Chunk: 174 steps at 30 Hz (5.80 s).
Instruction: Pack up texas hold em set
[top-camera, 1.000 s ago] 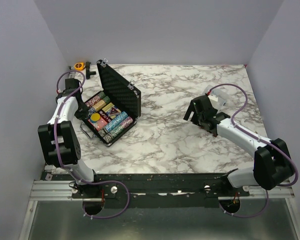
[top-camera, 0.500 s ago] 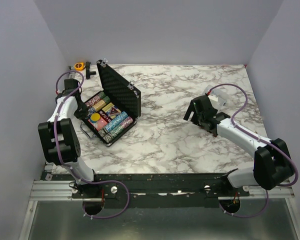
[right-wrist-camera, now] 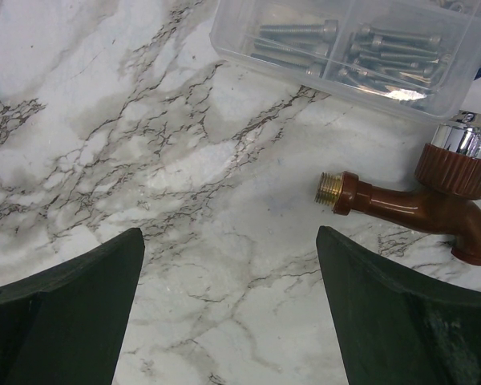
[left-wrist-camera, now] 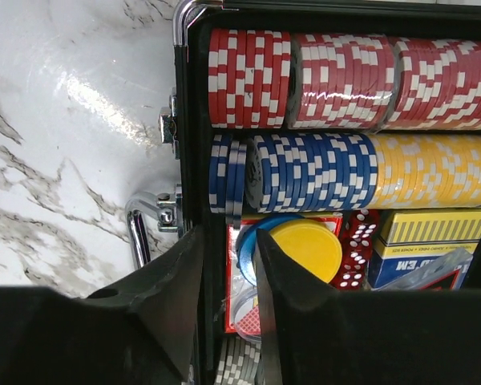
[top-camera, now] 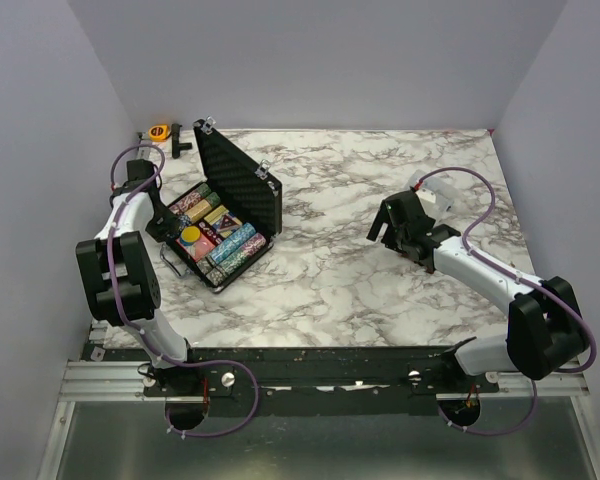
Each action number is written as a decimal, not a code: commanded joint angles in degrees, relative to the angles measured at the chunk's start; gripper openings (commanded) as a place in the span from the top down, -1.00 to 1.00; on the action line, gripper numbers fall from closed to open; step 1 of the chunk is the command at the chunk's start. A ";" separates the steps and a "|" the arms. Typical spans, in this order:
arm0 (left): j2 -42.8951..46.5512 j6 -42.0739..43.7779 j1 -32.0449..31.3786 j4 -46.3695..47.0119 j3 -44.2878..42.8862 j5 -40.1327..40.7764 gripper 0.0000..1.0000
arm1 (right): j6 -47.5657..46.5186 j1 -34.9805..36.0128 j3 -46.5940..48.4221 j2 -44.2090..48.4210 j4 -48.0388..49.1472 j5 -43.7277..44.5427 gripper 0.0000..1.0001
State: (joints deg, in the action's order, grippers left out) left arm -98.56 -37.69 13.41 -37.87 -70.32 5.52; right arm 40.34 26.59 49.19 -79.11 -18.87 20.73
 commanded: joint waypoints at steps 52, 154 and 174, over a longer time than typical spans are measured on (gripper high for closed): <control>4.29 -18.73 -18.16 4.06 -23.23 -13.99 -0.48 | -7.09 -0.25 -3.92 2.28 8.63 -16.25 -1.00; 12.73 -20.69 -1.43 26.64 30.87 -32.91 0.25 | -3.05 11.96 -0.33 -8.16 20.15 -30.86 -0.97; 7.82 -35.41 -26.09 41.09 33.62 -36.24 0.21 | 6.57 12.87 -4.63 -5.60 25.25 -24.52 -0.83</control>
State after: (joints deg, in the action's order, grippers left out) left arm -87.39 -72.27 -10.70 4.58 -38.30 -25.52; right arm 39.75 39.05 46.87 -85.56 2.50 -7.90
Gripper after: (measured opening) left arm 0.396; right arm 0.953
